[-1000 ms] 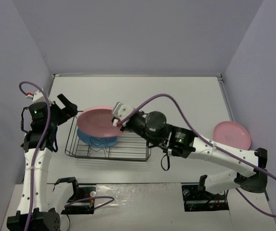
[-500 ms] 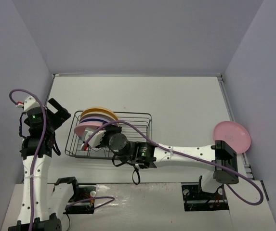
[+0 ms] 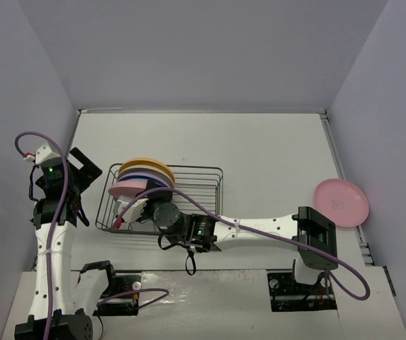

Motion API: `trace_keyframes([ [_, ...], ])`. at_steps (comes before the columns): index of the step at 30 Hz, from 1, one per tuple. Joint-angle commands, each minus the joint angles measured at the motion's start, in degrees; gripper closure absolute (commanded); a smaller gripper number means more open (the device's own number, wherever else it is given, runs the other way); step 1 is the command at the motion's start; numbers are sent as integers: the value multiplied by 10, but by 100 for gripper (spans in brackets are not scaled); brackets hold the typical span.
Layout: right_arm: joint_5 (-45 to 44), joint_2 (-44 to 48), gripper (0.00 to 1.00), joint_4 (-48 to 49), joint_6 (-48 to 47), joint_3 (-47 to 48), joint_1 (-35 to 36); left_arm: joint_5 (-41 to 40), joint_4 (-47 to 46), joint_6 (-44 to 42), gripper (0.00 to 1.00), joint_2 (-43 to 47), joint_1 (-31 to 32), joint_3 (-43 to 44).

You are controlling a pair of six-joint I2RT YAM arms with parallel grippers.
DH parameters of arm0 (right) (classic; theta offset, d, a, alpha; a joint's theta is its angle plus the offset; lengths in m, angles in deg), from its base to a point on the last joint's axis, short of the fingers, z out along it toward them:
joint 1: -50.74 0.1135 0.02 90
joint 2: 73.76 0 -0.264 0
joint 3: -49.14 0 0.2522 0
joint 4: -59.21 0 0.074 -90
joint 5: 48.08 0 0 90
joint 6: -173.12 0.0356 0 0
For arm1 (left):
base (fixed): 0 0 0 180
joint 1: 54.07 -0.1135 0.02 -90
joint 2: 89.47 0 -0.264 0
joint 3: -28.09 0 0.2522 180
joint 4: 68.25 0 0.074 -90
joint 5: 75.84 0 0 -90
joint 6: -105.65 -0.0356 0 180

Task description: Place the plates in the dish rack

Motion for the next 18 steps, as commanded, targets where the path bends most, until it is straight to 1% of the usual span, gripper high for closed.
trace_keyframes([
  [1,-9,2,100,84,-19,5,7,10,-28,10,3,-5,-10,11],
  [8,17,-9,100,53,7,0,10,-12,-16,15,3,1,-16,11],
  [11,31,-17,100,70,5,-18,10,-7,-19,13,3,3,-17,9],
  [18,6,-70,100,104,-4,-11,11,-11,-15,13,3,12,-17,6],
])
